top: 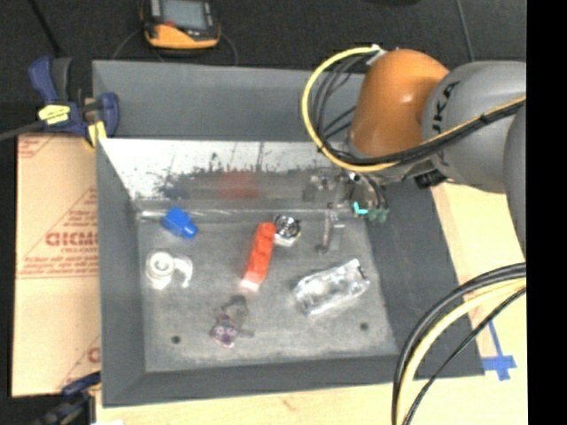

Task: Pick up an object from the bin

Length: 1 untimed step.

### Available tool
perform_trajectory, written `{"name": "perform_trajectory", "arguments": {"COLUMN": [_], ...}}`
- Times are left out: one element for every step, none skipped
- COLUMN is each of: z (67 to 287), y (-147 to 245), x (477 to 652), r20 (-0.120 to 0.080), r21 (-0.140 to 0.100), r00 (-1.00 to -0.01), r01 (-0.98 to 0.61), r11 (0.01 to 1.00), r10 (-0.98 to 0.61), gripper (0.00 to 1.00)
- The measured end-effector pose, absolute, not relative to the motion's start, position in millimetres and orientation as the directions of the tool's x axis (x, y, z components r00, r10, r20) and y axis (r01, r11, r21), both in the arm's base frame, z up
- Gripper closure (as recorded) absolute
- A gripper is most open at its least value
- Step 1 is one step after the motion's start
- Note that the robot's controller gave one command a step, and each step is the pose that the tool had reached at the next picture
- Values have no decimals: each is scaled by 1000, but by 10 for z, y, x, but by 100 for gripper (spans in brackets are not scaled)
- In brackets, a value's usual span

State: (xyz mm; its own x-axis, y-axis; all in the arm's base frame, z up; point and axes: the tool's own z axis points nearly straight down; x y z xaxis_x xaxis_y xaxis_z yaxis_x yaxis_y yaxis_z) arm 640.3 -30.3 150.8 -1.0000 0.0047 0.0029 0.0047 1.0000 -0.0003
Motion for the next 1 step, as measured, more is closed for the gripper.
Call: {"name": "perform_trajectory", "arguments": {"z": [850], "y": [-601], "x": [5812], "r20": [-6], "r21": [-2], "r00": [-916], "r01": [-401], "r11": [916], "r10": [-401], "gripper": [0]}}
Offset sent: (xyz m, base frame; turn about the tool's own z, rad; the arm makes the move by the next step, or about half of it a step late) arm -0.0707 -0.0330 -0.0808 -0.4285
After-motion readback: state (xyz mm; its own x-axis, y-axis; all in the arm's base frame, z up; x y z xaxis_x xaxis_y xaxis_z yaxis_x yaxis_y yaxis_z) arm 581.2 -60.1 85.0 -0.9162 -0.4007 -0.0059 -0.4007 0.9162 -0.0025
